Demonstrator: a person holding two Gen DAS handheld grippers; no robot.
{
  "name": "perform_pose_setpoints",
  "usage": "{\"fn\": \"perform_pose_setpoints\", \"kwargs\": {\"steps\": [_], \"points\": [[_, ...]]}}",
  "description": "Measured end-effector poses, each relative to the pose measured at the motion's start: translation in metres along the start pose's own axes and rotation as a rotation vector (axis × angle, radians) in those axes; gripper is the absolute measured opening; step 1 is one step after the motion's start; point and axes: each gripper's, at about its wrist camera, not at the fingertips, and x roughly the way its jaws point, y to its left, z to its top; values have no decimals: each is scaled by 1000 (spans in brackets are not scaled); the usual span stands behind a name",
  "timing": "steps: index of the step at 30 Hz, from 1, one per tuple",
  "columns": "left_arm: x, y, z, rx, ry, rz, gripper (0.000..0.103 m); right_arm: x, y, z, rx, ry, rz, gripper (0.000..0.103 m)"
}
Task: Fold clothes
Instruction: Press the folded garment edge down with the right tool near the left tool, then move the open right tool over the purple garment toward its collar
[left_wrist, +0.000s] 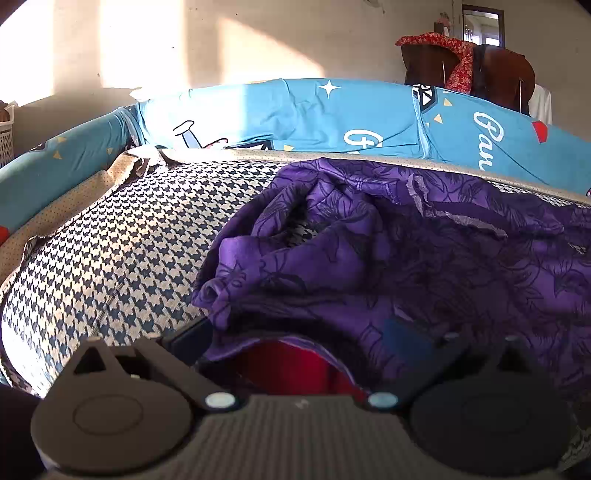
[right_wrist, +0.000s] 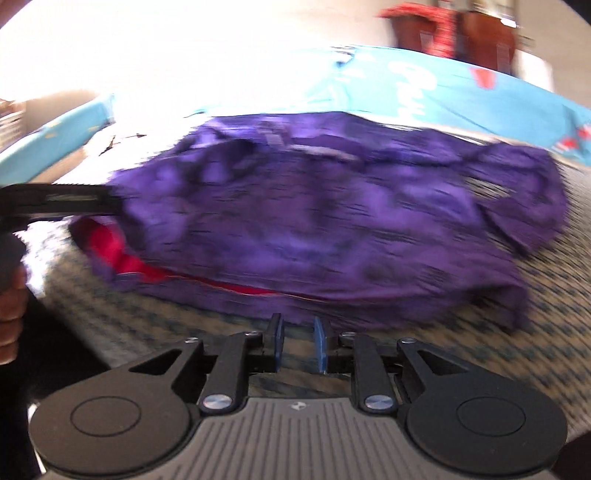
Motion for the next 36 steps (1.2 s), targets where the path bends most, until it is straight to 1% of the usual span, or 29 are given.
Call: {"fn": "perform_pose_setpoints", "kwargs": {"steps": [6, 8, 10, 12, 17, 21, 28, 33, 36], "points": [[10, 0, 0, -41, 38, -13, 103, -9, -39, -6, 142, -1, -206, 21], [12, 1, 0, -55, 49, -18, 103, -12, -53, -8, 189, -2, -274, 26], [13, 2, 0, -66, 57, -18, 103, -15, -66, -10, 235, -2, -341, 27], [15, 2, 0, -75, 64, -18, 103, -12, -73, -11, 241, 6, -376, 27], [17, -4, -1, -67, 72, -19, 103, -9, -86, -9, 239, -17, -419, 27], [20, -6, -2, -63, 81, -15, 103, -1, -92, -6, 245, -8, -388, 28], [26, -7, -3, -74, 105, -7, 103, 7, -92, -2, 231, -26, -367, 32], [27, -6, -3, -87, 106, -3, 103, 10, -92, 0, 233, -36, -362, 33], [27, -6, -3, -92, 105, -2, 103, 12, -91, 1, 229, -43, -362, 38]]}}
